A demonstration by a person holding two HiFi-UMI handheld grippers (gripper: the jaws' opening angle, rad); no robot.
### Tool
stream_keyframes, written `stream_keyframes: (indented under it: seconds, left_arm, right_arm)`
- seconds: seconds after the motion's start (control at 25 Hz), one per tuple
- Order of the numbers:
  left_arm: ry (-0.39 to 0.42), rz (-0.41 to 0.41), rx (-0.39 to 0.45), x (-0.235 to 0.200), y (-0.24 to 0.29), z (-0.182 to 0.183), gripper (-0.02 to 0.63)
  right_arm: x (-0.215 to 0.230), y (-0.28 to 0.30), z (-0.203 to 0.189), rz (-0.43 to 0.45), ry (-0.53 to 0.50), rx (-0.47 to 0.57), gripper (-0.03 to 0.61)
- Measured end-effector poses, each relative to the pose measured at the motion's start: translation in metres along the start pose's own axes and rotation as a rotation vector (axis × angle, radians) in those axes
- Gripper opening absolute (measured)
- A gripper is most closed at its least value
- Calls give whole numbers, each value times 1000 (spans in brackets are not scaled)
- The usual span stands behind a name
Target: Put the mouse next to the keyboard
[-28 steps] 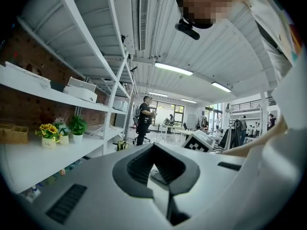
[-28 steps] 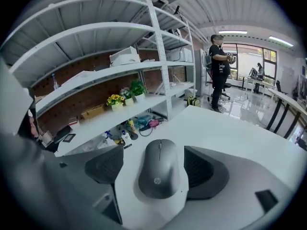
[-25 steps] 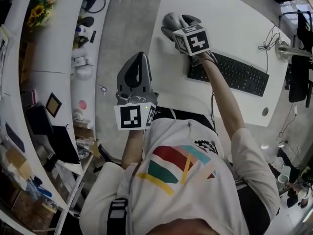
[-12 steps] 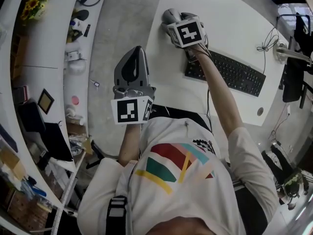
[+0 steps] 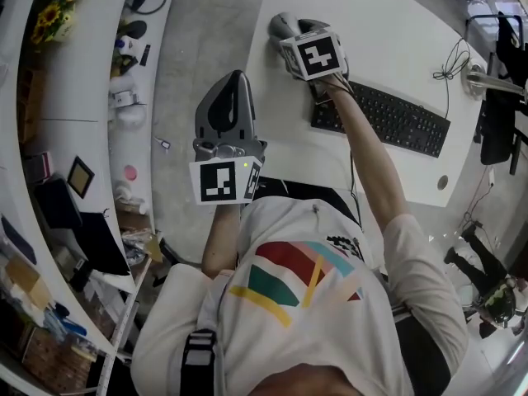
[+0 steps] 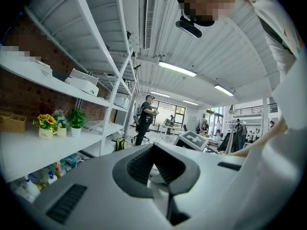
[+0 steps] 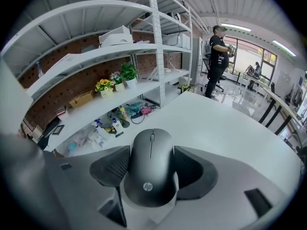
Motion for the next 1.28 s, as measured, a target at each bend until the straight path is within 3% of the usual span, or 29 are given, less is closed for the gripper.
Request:
stream_keyframes:
  seconds: [0.24, 0.48, 0.6, 1.0, 1.28]
  left_arm:
    - [-4, -39, -16, 13, 9, -4, 43]
    - [20, -84, -29, 31, 25, -5, 43]
    - [16, -95, -34, 41, 34, -4, 43]
    - [109, -138, -68, 96, 69, -7, 43]
    - [148, -146, -115, 128, 84, -15, 43]
  right_arm:
    - [3, -17, 3, 6, 13, 66, 301]
    - [39, -58, -4, -5, 75, 148, 301]
    - [74, -86, -17, -57, 116, 182, 301]
    - [208, -175, -124, -263, 313, 204, 301]
    - [267, -224, -212, -363, 409, 165, 301]
Point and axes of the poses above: the fingertips, and each gripper's own axes: y forward along the fingers, x to its right, z out of its top, the point moved 2 cm from there along -y, backward along the fingers, and after that the axes turned 9 degrees about -x, right-handed, at the moved point
